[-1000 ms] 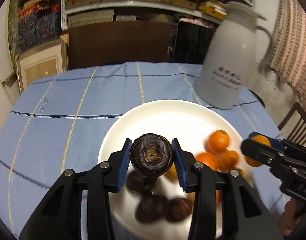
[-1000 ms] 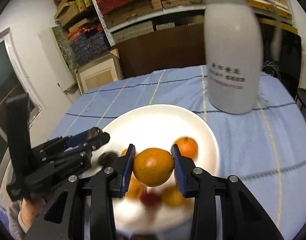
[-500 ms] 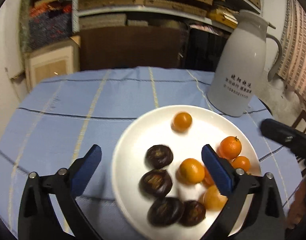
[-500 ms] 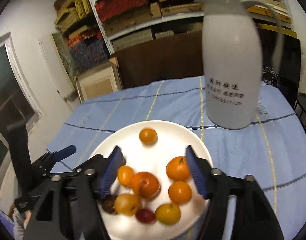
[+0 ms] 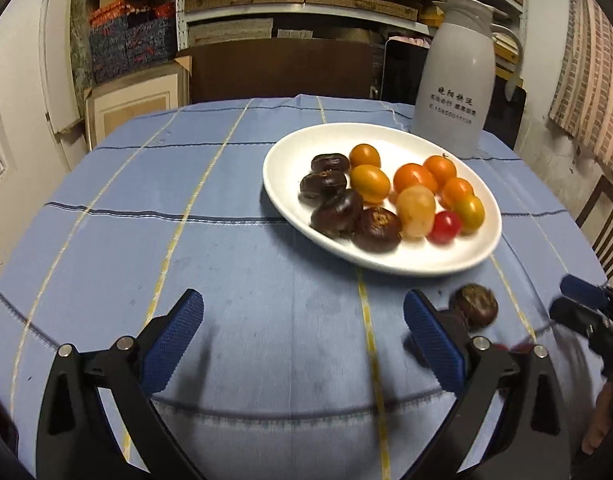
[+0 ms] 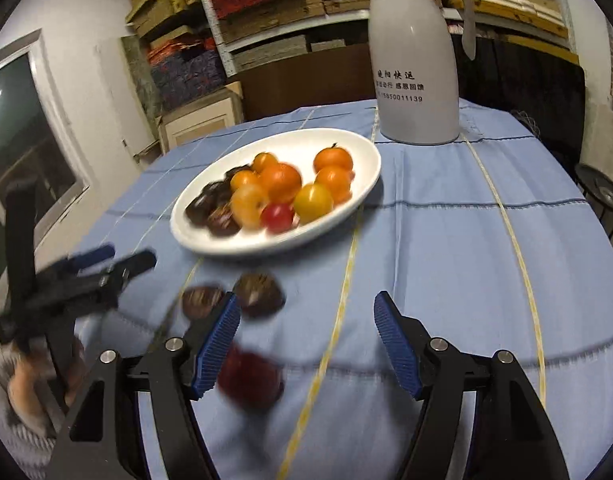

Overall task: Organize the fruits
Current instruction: 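Grasp a red plum with the right gripper while the left gripper grasps another red plum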

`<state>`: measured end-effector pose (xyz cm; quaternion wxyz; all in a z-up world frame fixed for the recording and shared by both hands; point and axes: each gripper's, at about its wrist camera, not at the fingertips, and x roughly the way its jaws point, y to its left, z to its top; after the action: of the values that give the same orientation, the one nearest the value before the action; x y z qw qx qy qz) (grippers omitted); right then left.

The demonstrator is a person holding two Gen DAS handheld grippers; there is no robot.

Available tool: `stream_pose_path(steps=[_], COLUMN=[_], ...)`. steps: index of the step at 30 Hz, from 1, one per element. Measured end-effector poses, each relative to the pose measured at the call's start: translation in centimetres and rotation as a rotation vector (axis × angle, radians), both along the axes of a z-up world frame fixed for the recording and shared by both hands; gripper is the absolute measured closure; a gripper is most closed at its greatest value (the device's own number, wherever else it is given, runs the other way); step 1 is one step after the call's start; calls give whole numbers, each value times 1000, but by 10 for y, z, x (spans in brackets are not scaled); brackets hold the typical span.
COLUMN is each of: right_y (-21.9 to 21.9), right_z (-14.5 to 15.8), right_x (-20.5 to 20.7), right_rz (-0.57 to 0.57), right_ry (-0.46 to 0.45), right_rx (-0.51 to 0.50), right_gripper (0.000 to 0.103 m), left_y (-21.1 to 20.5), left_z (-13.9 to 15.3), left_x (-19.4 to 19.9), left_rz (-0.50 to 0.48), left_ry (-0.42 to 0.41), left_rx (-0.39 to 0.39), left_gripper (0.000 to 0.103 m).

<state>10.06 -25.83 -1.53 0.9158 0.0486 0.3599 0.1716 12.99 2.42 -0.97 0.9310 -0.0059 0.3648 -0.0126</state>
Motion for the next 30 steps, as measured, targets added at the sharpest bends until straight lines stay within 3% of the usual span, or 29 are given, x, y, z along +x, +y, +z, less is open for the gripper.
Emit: stream_pose_path(steps=[4, 11, 20, 23, 30], right_y=[9, 20, 37, 40, 37], right_z=[-7, -13, -21, -25, -30], right_x=[-27, -30, -25, -21, -12], right_rz=[47, 105, 167, 169, 162], right_ry=[-18, 8, 53, 81, 113], right_rx=[-46, -82, -116, -111, -76], right_gripper=[33, 33, 52, 53, 64], left_y=[4, 10, -3, -8, -33], left_z=[-1, -6, -9, -10, -5], left_x=[-9, -9, -7, -7, -19], left_rz=[15, 33, -5, -22, -133], left_ry=[-1, 28, 48, 56, 13], left_rx=[-9, -25, 23, 40, 57], left_gripper=[5, 5, 5, 5, 5])
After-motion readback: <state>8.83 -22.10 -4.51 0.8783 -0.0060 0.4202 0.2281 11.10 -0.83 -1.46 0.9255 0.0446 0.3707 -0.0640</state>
